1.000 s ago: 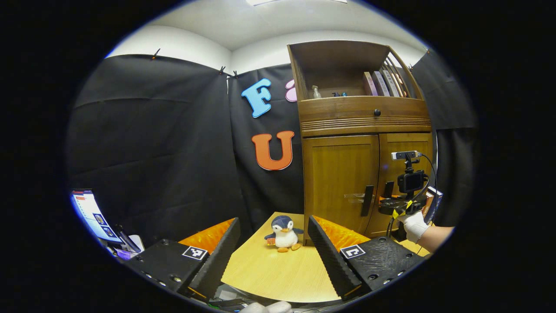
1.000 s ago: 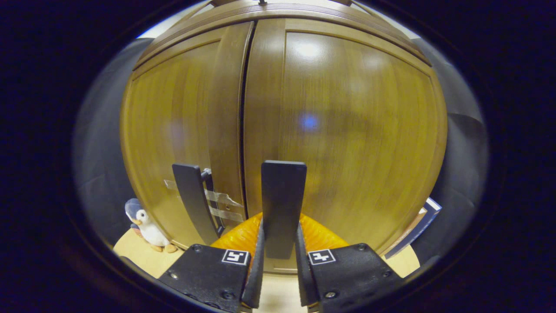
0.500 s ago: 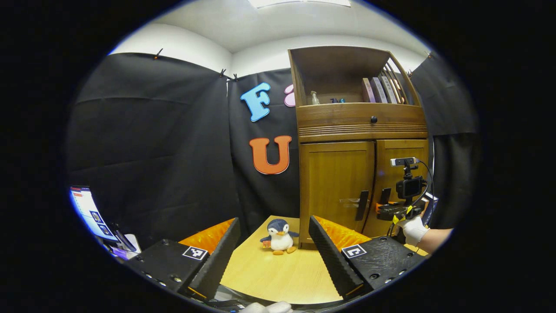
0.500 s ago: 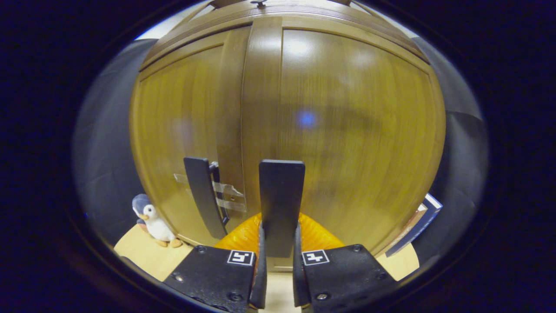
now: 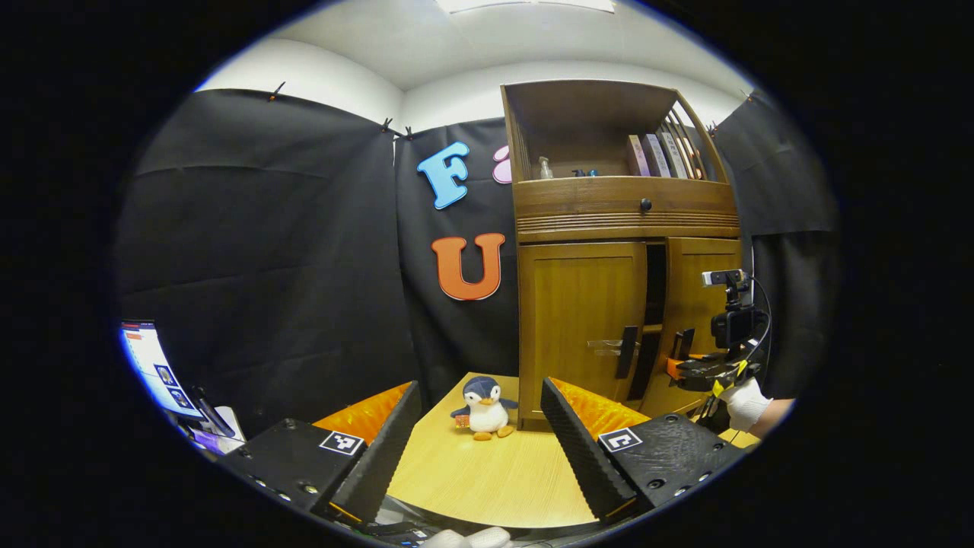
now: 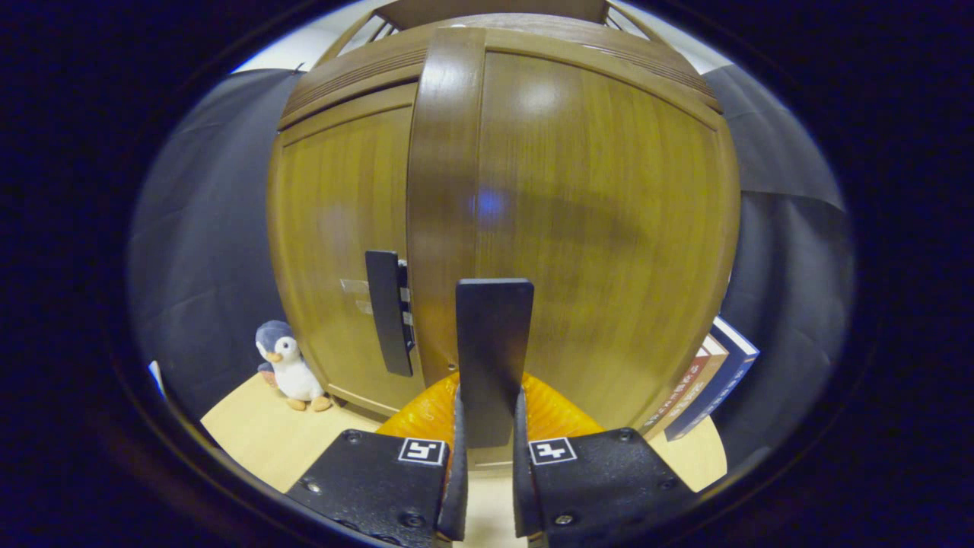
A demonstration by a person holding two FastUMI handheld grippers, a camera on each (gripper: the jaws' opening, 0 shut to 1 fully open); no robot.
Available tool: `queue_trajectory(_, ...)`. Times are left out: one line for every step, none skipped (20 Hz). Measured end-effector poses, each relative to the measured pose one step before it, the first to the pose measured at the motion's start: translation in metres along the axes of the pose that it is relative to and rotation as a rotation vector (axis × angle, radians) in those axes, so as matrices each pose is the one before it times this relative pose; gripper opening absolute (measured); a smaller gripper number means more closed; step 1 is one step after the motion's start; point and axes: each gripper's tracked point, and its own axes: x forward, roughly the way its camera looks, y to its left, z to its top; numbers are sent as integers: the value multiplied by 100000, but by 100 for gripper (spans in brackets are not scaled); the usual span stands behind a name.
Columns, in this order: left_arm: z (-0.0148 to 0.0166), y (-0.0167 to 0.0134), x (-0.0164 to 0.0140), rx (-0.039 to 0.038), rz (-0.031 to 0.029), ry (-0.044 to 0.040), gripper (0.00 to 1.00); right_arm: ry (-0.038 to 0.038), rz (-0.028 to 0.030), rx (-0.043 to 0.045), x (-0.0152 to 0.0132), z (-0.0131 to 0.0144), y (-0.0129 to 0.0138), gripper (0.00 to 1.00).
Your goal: Open the right door of the double-door shoe cabinet with the right hand, and open the left door with the left hand.
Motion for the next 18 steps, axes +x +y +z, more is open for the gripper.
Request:
queue_trajectory(-16,-100,-110,-85,-537,141,96,94,67,-157,-575,-176,-199,27)
queue_trajectory(-125,-228,21,-225,-699,135,96,49,0,-220,-622,-230,-212,27)
queue_trajectory(-17,-208,-173,-164,-727,-153,96,-91,-33,-360,-609,-132,-247,27)
queue_trajectory(29,-169,68,47,-840,77,96,-107,-168,-281,-687,-249,-279,27)
queue_trajectory(-97,-213,-89,120,-699,288,96,-77,-108,-189,-547,-191,-258,27)
queue_trajectory(16,-203,-23,18,-893,-82,96,-215,52,-64,-612,-269,-315,27)
queue_trajectory(68,-310,15,127,-881,-226,96,-73,54,82,-640,-164,-302,27)
queue_trajectory(-21,-193,-167,264,-981,-166,96,-134,8,401,-520,-259,-353,27)
queue_trajectory(86,-265,-45,299,-926,-315,96,-63,-184,186,-490,-168,-359,27)
queue_trajectory(-70,-426,77,218,-1007,-253,96,-59,-333,360,-671,-231,-313,27)
queue_trajectory(-60,-486,-52,51,-1197,-106,96,-196,-655,74,-521,-128,-445,27)
queue_trajectory(-134,-342,-5,-2,-1303,19,96,-321,-801,-40,-595,-235,-463,27)
queue_trajectory(-154,-483,130,96,-1442,409,96,54,-942,227,-476,-122,-448,27)
queue_trajectory(-172,-636,89,126,-1484,232,96,-21,-847,477,-451,-263,-423,27)
queue_trajectory(-55,-464,49,297,-1412,437,96,28,-378,785,-473,-83,-309,27)
queue_trajectory(-206,-361,61,289,-1374,482,96,-75,-372,477,-369,-186,-394,25)
queue_trajectory(-85,-437,94,199,-1393,140,96,-37,-535,-127,-368,-142,-476,24)
queue_trajectory(-87,-330,122,158,-1110,-196,96,-237,-682,-92,-420,-118,-485,24)
